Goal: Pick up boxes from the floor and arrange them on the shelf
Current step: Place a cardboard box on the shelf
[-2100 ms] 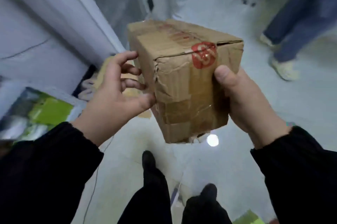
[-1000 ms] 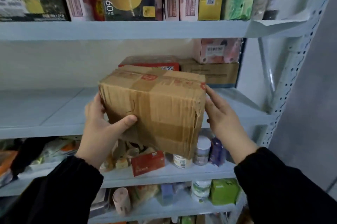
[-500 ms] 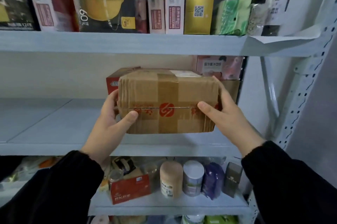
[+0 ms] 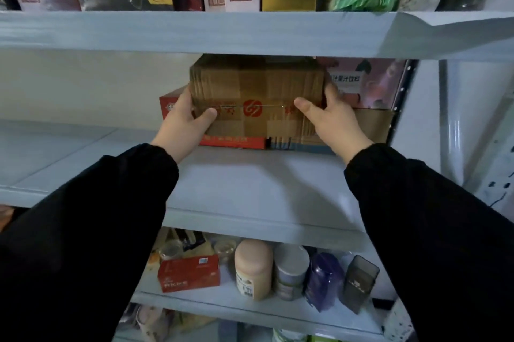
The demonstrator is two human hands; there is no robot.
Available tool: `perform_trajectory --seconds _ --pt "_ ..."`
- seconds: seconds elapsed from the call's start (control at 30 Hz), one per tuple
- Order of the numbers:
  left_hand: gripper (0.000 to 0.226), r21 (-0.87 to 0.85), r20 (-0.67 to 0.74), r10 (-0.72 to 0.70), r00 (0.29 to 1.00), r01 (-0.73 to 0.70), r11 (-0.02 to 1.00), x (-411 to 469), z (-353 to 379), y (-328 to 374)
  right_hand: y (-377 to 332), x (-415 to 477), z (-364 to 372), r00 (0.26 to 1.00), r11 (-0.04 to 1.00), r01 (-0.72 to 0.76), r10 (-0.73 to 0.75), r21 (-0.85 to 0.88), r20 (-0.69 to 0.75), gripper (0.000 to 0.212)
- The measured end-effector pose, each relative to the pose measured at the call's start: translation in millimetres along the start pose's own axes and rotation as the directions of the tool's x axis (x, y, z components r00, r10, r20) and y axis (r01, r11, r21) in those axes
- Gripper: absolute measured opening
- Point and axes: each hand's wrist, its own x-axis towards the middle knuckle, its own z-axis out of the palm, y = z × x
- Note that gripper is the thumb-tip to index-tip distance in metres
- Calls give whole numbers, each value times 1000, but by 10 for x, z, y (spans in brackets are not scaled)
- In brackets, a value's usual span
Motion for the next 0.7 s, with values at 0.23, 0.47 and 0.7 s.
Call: perform_trajectory --seconds 0.23,0.47,0.7 --pt "58 92 -36 1 999 2 996 585 91 -27 141 471 148 996 1000 -29 28 -8 -88 65" --pt "56 134 63 72 995 -80 988 1057 159 -378 288 739 377 989 997 -49 39 -64 -145 61" --pt "54 309 55 39 998 -55 950 1497 333 -641 485 991 621 978 982 -56 18 -180 -209 71"
